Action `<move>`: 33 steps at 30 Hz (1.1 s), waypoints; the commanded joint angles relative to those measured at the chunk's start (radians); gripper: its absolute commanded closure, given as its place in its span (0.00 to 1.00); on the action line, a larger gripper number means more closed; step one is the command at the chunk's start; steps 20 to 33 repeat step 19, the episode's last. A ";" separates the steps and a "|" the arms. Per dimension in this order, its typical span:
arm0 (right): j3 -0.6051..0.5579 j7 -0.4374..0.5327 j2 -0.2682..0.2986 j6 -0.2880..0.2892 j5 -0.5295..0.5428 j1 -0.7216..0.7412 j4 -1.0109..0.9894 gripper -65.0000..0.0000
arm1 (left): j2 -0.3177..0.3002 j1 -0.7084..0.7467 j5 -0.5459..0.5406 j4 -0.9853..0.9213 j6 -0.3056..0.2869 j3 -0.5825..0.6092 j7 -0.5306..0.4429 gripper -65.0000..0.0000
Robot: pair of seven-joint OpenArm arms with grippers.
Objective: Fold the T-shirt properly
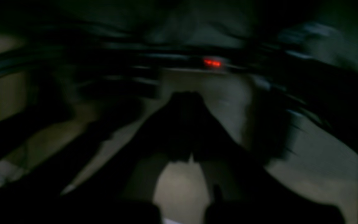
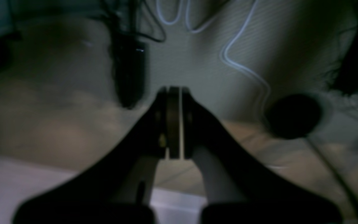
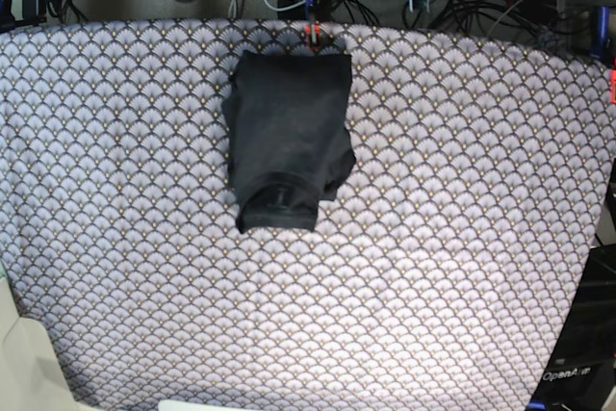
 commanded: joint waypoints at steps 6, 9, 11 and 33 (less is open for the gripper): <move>0.009 0.013 -0.049 -0.164 -0.002 0.023 -0.002 1.00 | 0.000 0.004 -0.067 0.000 0.101 -0.004 0.030 1.00; 0.009 0.007 -0.066 -0.210 -0.002 0.028 -0.002 1.00 | -0.004 0.002 -0.091 0.000 0.108 -0.002 0.050 1.00; 0.011 0.010 -0.067 -0.259 0.000 0.028 -0.001 1.00 | -0.010 0.002 -0.094 0.000 0.121 -0.002 0.058 1.00; 0.009 0.010 -0.109 -0.386 0.000 0.020 -0.004 1.00 | -0.038 0.007 -0.087 0.000 0.191 0.002 0.050 1.00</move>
